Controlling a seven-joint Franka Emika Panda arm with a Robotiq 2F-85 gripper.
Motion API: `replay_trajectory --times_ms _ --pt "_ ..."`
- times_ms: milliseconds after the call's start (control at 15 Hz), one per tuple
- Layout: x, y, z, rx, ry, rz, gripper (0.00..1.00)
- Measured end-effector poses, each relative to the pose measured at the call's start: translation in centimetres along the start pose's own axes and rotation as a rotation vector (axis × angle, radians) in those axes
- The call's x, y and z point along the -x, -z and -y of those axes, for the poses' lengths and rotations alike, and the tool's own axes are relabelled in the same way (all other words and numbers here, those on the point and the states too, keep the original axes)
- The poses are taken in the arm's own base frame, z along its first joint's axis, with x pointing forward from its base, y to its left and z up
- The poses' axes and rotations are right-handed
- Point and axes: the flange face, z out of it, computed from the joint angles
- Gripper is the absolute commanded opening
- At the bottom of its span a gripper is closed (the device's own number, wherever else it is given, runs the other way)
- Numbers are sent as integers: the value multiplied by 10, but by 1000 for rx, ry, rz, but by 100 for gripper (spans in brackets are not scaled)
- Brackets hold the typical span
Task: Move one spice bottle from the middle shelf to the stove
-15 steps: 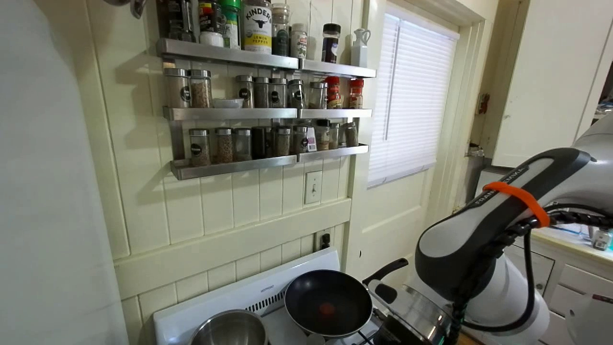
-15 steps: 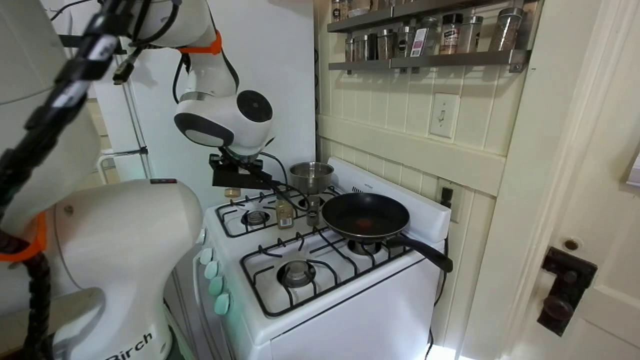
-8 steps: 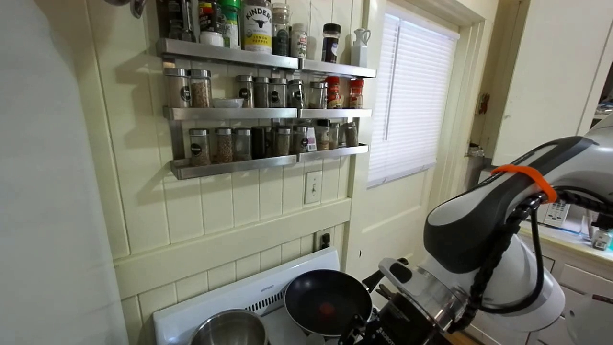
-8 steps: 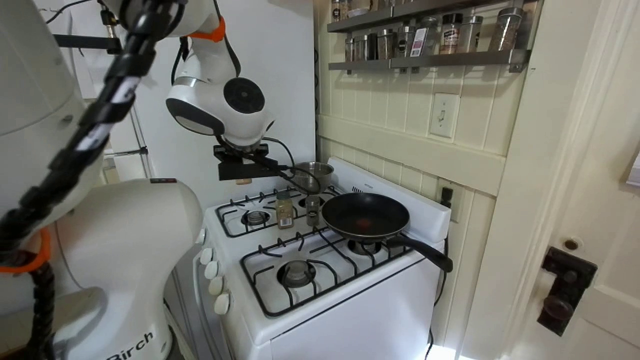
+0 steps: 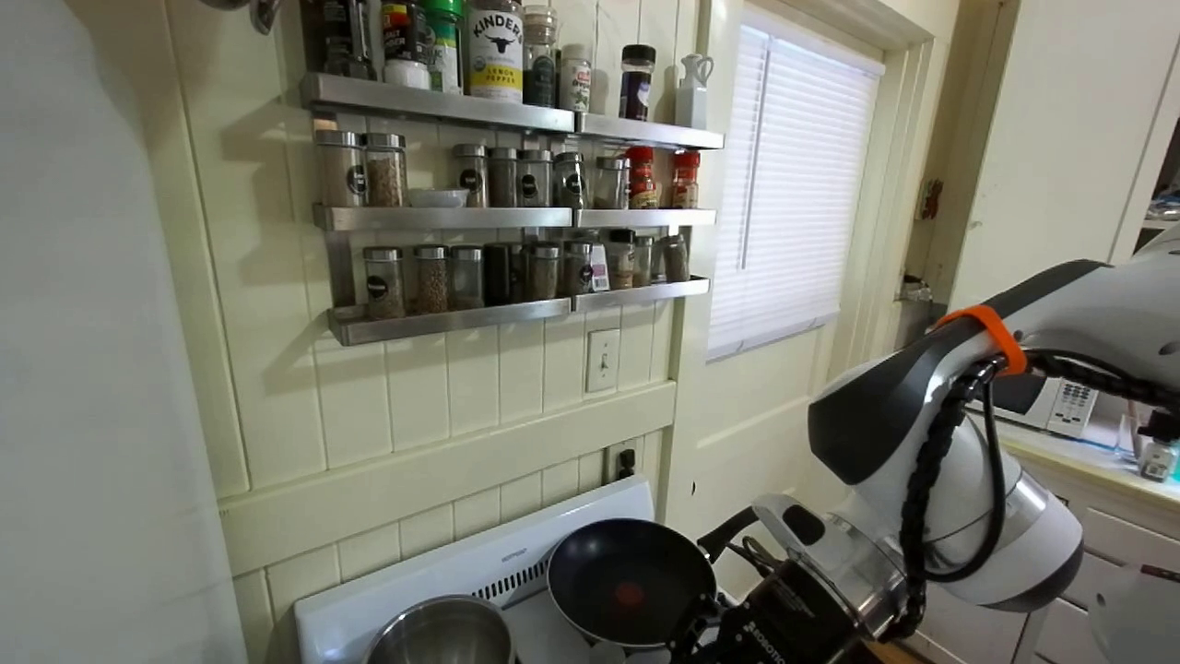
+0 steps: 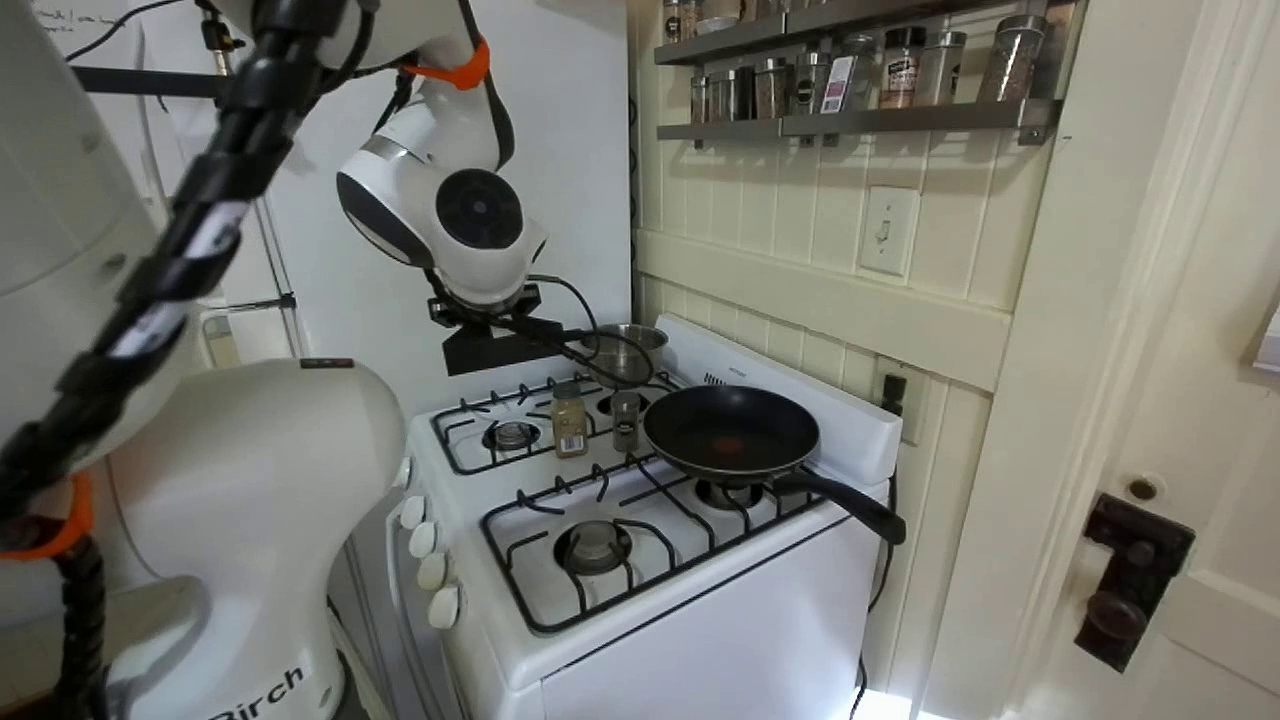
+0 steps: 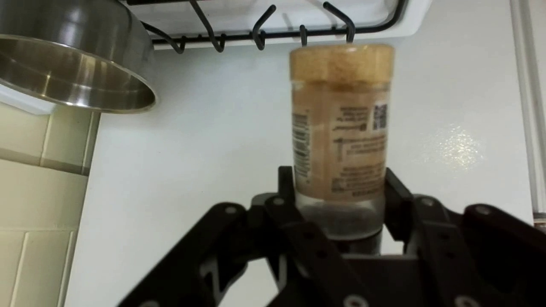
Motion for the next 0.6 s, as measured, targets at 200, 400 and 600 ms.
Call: replay_trajectory --times_ms 200,400,600 --pt "14 -7 9 -15 -12 -38 25" --pt "33 -21 17 -25 -20 -65 50" --pt "43 -33 20 -39 -26 -55 50"
